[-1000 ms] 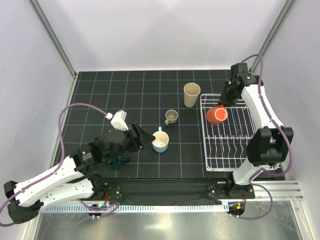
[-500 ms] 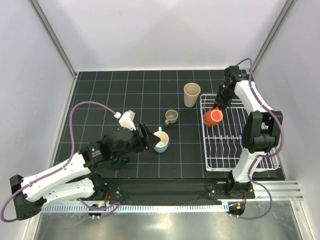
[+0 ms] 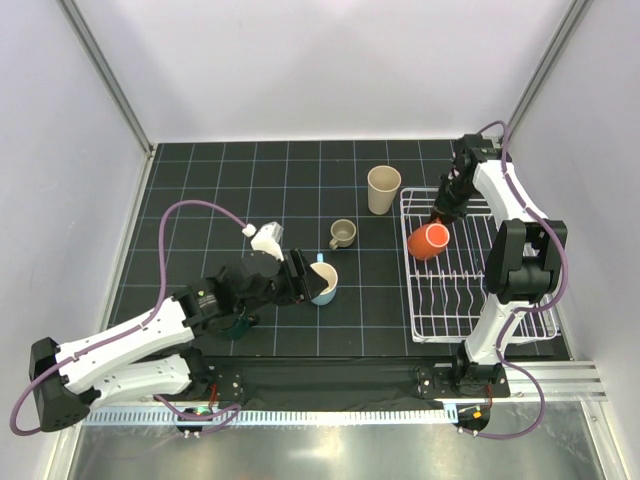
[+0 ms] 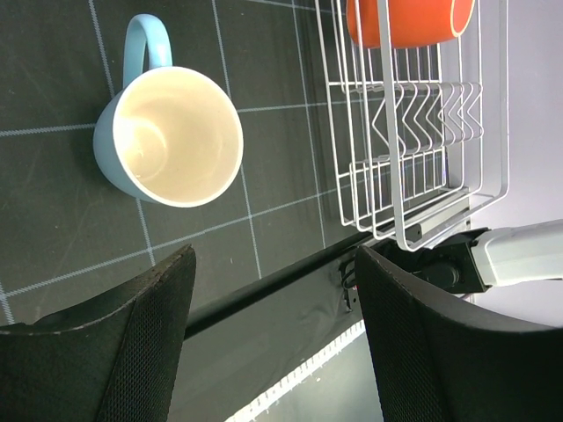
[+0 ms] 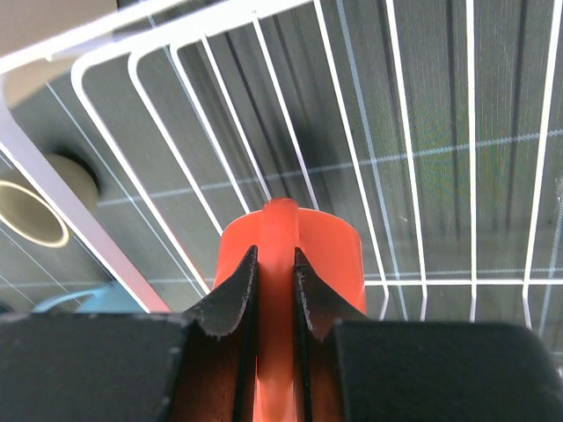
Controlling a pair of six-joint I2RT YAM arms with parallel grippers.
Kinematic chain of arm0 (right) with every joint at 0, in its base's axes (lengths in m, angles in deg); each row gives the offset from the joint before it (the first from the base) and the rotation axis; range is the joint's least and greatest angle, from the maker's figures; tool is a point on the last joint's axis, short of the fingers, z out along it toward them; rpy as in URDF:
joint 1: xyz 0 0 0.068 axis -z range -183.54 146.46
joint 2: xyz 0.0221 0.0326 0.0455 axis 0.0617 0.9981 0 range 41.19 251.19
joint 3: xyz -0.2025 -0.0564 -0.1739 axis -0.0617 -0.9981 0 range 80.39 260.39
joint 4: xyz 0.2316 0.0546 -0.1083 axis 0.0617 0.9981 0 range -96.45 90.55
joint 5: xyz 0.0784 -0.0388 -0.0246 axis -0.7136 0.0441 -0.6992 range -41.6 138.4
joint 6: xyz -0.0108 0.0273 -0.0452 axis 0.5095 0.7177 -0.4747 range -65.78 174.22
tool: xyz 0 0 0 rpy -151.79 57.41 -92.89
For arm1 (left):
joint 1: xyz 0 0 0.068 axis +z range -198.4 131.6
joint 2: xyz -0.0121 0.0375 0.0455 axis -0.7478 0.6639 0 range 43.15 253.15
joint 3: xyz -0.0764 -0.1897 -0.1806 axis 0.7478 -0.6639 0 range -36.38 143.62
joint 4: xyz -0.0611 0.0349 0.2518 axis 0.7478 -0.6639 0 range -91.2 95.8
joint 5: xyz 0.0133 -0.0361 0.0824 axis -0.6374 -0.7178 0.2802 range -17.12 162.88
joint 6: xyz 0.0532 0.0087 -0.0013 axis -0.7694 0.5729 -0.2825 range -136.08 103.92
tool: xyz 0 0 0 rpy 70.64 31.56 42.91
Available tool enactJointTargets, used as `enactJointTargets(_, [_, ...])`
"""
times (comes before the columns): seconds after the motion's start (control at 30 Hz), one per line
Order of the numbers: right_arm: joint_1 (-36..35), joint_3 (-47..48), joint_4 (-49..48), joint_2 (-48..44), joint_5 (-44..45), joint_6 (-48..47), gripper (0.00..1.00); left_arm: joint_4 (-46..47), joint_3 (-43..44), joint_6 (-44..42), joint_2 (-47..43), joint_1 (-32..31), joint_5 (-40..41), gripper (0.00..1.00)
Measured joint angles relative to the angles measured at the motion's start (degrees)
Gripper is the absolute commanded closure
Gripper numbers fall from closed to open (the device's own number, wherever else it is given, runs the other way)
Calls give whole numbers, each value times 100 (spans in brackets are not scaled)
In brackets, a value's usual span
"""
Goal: Load the cups into the dish rack
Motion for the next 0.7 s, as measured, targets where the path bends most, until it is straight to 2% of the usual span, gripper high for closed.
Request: enactJointTargets(0.7, [0,-494,83,2,107,-417,94,223,-2,267,-179,0,-127,28])
